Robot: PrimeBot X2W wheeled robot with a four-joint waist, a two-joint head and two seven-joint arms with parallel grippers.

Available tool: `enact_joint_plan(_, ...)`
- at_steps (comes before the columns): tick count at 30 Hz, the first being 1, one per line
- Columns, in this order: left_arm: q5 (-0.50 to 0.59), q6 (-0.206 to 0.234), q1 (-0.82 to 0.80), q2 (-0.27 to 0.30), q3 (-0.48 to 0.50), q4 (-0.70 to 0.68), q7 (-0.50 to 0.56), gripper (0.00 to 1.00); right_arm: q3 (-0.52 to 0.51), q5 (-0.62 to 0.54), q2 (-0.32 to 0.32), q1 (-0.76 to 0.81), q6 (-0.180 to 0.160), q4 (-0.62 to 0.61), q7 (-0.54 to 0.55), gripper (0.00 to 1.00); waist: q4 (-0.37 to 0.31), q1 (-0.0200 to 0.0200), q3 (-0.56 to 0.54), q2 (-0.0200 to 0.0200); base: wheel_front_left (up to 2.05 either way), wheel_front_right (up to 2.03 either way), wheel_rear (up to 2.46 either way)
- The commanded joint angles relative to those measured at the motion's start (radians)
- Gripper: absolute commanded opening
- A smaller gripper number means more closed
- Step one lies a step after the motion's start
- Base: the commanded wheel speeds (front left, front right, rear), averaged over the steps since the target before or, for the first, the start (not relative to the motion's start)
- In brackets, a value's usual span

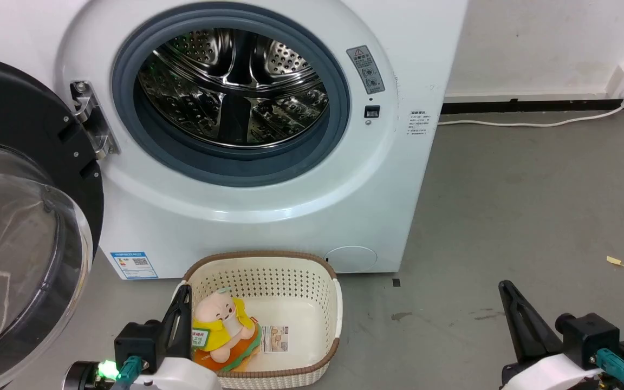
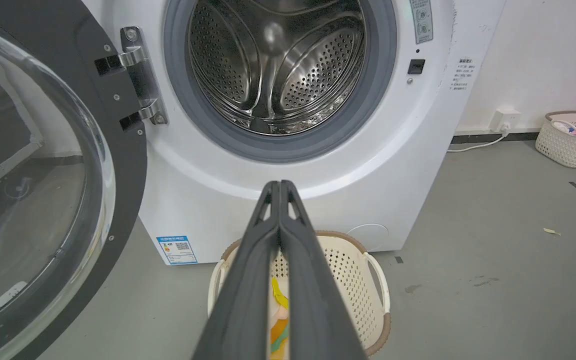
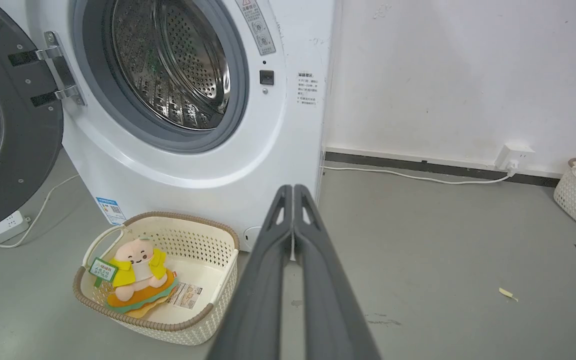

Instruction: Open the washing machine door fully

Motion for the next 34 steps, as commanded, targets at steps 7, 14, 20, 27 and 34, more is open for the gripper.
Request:
enact_joint_plan(7, 0.016, -0.008, -0.018, -0.002, 0.014, -0.010, 0.021, 0.00, 0.002, -0.016, 0.003, -0.021, 0.001, -0.004, 0.017, 0.00, 0.000, -0.0001, 0.001, 0.0000, 0.00, 0.00, 0.00)
enact_joint_plan(14, 0.023, -0.011, -0.023, -0.004, 0.022, -0.018, 0.035, 0.00, 0.003, -0.022, 0.003, -0.029, 0.001, -0.004, 0.030, 0.00, 0.001, -0.0001, 0.001, 0.0000, 0.00, 0.00, 0.00)
enact_joint_plan(20, 0.030, -0.014, -0.027, -0.005, 0.029, -0.024, 0.047, 0.00, 0.004, -0.028, 0.004, -0.036, 0.001, -0.005, 0.042, 0.00, 0.001, -0.0001, 0.002, 0.0000, 0.00, 0.00, 0.00)
enact_joint_plan(27, 0.040, -0.019, -0.033, -0.007, 0.040, -0.033, 0.066, 0.00, 0.005, -0.037, 0.004, -0.046, 0.001, -0.005, 0.059, 0.00, 0.001, -0.0001, 0.003, 0.0000, 0.00, 0.00, 0.00)
enact_joint_plan(34, 0.046, -0.022, -0.037, -0.008, 0.047, -0.039, 0.078, 0.00, 0.006, -0.043, 0.004, -0.052, 0.001, -0.006, 0.071, 0.00, 0.001, -0.0001, 0.004, 0.0000, 0.00, 0.00, 0.00)
